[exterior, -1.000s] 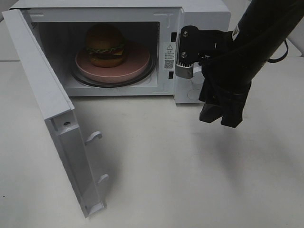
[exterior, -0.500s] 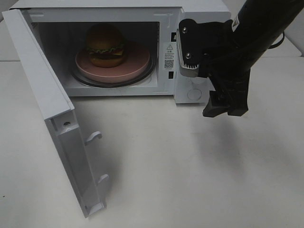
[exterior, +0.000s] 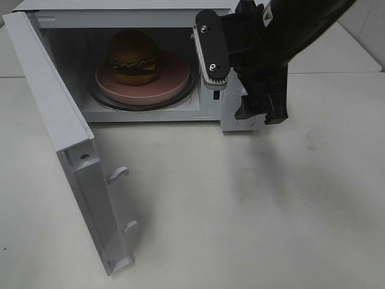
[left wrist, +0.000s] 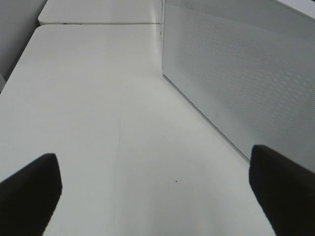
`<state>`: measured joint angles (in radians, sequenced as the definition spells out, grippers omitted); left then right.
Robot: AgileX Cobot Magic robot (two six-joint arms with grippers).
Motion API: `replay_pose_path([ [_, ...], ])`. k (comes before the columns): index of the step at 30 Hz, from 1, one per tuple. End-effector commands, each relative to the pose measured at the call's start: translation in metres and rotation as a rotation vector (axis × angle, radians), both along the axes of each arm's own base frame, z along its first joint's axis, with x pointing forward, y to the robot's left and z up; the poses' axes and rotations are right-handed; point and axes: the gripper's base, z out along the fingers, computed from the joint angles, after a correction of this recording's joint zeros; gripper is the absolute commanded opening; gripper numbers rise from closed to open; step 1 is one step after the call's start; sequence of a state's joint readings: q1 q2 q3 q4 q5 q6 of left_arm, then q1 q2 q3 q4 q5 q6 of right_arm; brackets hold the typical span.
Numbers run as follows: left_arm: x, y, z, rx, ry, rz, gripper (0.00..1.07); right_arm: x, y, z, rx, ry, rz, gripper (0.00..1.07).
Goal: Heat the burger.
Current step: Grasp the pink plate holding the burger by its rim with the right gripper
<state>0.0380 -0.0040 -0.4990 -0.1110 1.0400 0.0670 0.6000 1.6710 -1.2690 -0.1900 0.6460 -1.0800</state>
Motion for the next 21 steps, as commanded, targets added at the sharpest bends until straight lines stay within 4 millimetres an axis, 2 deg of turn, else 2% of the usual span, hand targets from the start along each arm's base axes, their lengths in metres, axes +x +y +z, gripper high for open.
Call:
replay_pose_path([
  [1,-0.003,0.0,-0.001,0.003,-0.019,-0.001,0.98,0.01,0.011,0.002,0.005,-0.027,0.009,0.82],
  [5,-0.003,0.0,-0.001,0.003,-0.019,-0.001,0.98,0.017,0.02,-0.001,0.007,-0.042,0.023,0.82],
  [16,-0.003,0.0,-0.001,0.003,-0.019,-0.001,0.98,0.037,0.065,-0.024,0.051,-0.071,0.063,0.81],
  [21,-0.003,0.0,-0.001,0.003,-0.019,-0.001,0.98,0.048,0.074,-0.033,0.06,-0.072,0.059,0.81],
])
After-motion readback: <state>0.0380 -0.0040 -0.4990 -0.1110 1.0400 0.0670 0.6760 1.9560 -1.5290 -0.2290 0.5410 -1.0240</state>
